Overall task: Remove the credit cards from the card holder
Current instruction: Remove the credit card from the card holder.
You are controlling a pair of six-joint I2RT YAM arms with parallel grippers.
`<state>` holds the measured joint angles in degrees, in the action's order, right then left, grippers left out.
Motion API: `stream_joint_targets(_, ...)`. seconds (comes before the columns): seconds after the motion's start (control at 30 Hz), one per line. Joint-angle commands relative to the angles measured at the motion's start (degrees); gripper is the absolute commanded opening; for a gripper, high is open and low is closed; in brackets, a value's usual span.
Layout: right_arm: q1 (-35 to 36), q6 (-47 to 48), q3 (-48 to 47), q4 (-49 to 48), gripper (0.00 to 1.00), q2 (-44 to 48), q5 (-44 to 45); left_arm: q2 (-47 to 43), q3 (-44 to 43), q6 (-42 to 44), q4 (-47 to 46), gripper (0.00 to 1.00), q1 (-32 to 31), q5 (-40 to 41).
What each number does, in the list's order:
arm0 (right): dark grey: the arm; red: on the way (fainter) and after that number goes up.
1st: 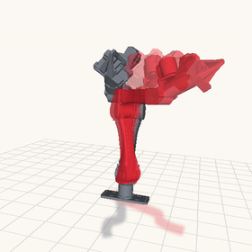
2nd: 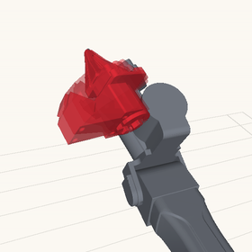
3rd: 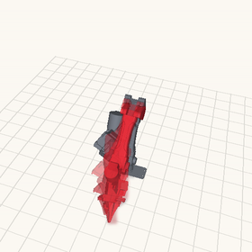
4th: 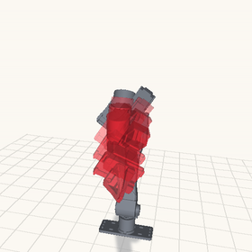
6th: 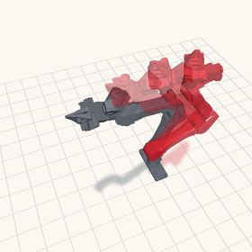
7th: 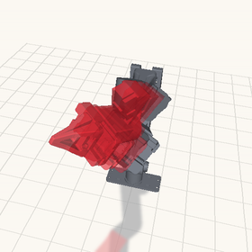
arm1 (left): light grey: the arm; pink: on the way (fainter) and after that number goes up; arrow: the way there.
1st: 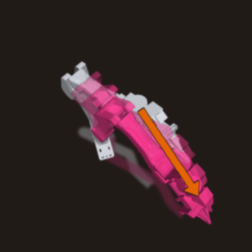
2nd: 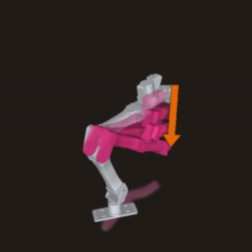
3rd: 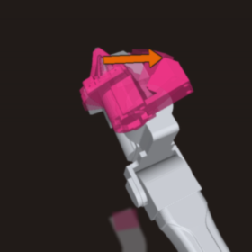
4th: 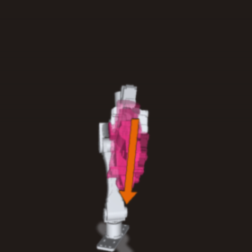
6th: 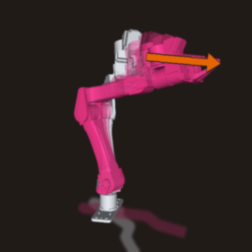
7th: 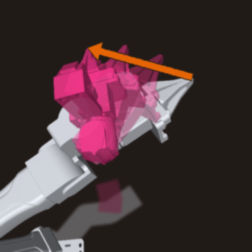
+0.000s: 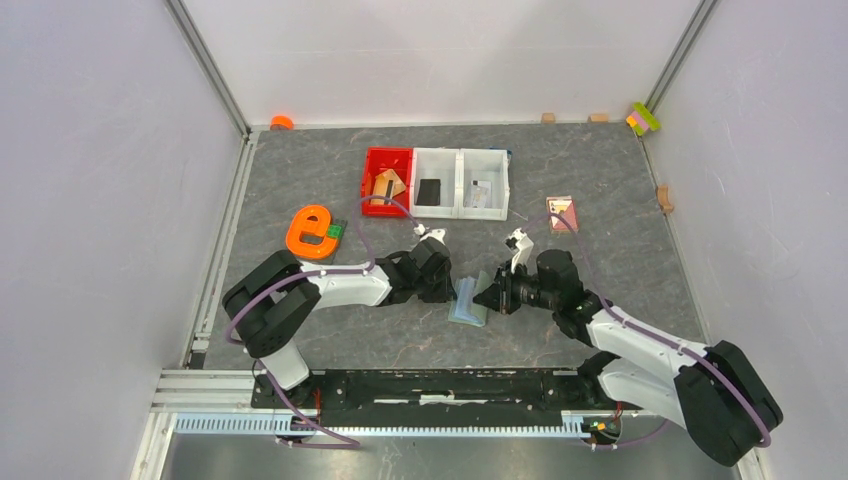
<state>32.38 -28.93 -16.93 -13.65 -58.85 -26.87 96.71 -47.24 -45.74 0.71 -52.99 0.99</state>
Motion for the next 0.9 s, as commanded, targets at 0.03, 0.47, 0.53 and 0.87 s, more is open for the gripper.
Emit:
stream_joint_targets(0.03,0.3,-3.1,1.0,-4.1,0.16,-1.5,-5.3,2.3,2.8,1.7,5.2,0.02,-1.0,1.1)
stream_joint_targets(0.47,0.3,9.3,-6.5,18.7,0.86,1.6,14.5,-0.4,3.5,2.4,5.5,0.02,-1.0,0.9)
stream_joint_targets(0.53,0.3,7.5,-5.6,16.8,0.93,1.7,12.6,-0.6,3.3,2.7,5.7,0.02,-1.0,0.8)
stream_joint_targets(0.87,4.4,3.1,-11.4,15.9,0.98,-1.2,15.9,-1.1,3.0,3.0,5.0,0.02,-1.0,-0.7)
